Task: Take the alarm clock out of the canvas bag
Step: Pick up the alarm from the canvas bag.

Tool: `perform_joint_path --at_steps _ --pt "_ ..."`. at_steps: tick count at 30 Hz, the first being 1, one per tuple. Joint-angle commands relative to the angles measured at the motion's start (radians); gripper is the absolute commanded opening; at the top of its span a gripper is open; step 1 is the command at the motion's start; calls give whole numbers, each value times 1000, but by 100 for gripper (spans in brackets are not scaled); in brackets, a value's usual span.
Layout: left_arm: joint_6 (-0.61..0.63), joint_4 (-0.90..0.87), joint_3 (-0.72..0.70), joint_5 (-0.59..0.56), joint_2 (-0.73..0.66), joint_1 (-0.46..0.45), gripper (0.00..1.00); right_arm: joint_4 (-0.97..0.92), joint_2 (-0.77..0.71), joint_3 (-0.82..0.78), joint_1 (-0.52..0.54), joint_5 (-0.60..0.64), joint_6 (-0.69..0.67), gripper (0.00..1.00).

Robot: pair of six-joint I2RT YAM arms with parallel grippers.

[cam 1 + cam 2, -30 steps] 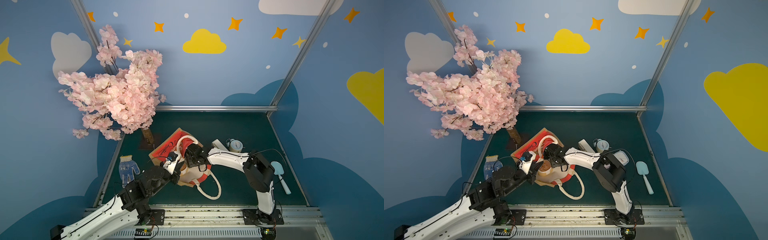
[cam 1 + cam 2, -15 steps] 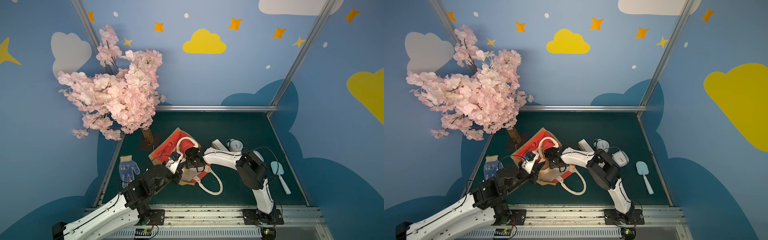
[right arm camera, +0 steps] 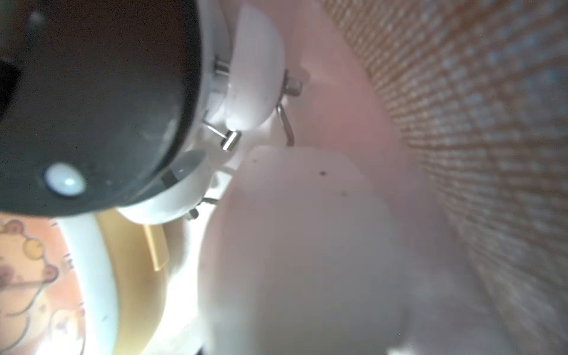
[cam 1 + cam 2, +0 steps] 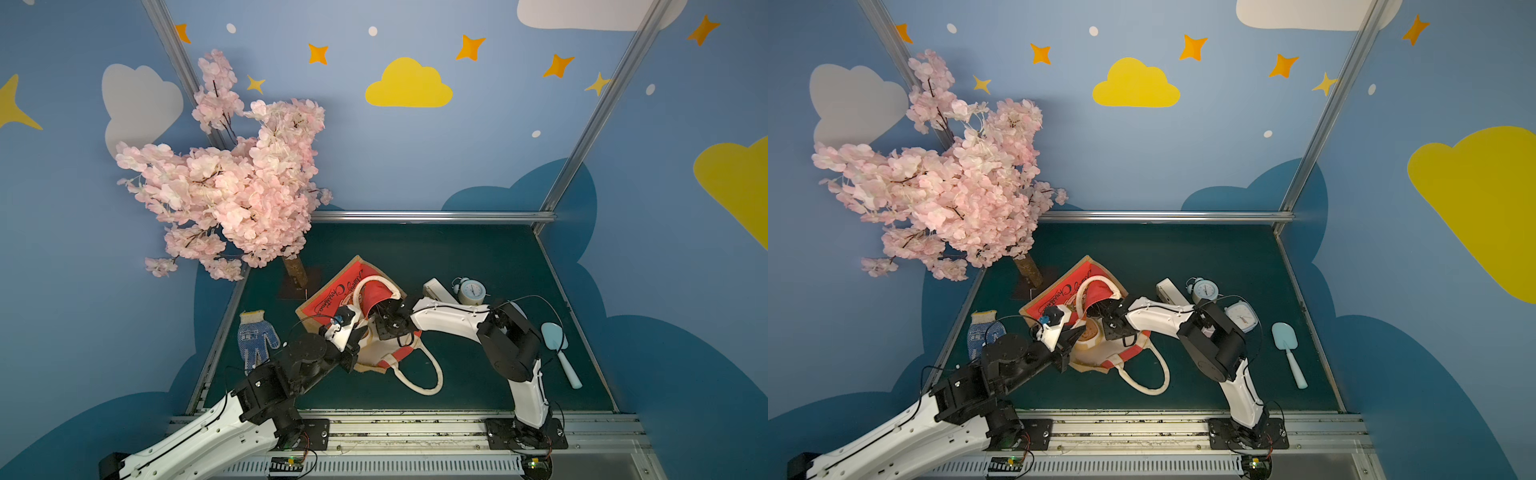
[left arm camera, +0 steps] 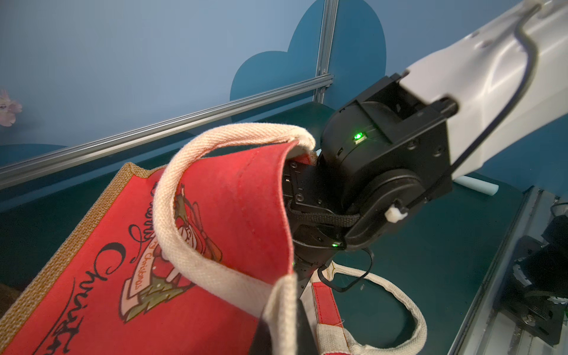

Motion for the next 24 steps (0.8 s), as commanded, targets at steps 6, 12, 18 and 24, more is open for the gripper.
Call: perform_joint_path --at_steps 6,12,18,24 --pt "38 30 20 55 -5 -17 8 2 -111 -39 -2 -52 -58 10" --pt "48 22 12 20 -36 -17 8 35 -217 -115 -1 -121 -90 9" --pt "46 36 17 2 2 -17 8 43 -313 -172 8 -200 -133 9" --pt "36 59 15 -38 23 -17 9 59 -382 -228 16 -215 -137 11"
